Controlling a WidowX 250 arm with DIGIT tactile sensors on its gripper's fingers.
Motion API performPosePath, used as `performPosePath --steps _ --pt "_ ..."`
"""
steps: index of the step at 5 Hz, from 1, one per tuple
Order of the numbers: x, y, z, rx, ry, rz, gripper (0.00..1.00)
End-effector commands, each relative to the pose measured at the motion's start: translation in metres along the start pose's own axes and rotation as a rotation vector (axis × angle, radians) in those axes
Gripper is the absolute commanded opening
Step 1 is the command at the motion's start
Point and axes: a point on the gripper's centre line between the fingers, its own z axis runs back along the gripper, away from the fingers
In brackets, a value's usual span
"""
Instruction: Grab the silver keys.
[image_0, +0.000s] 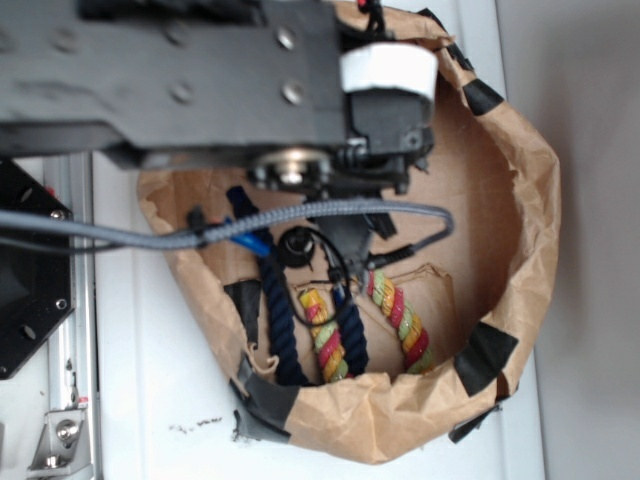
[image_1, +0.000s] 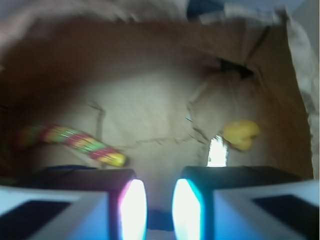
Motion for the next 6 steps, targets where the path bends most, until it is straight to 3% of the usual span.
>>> performPosePath --steps 1,3,6 --pt "-0.013 0.037 -0.022 0.102 0.035 0.001 1.00" --pt "-0.017 0.037 -0.054 0.149 0.068 -0.027 1.00" --pt "-0.026 0.034 -0.074 0.170 0.106 -0.050 1.00"
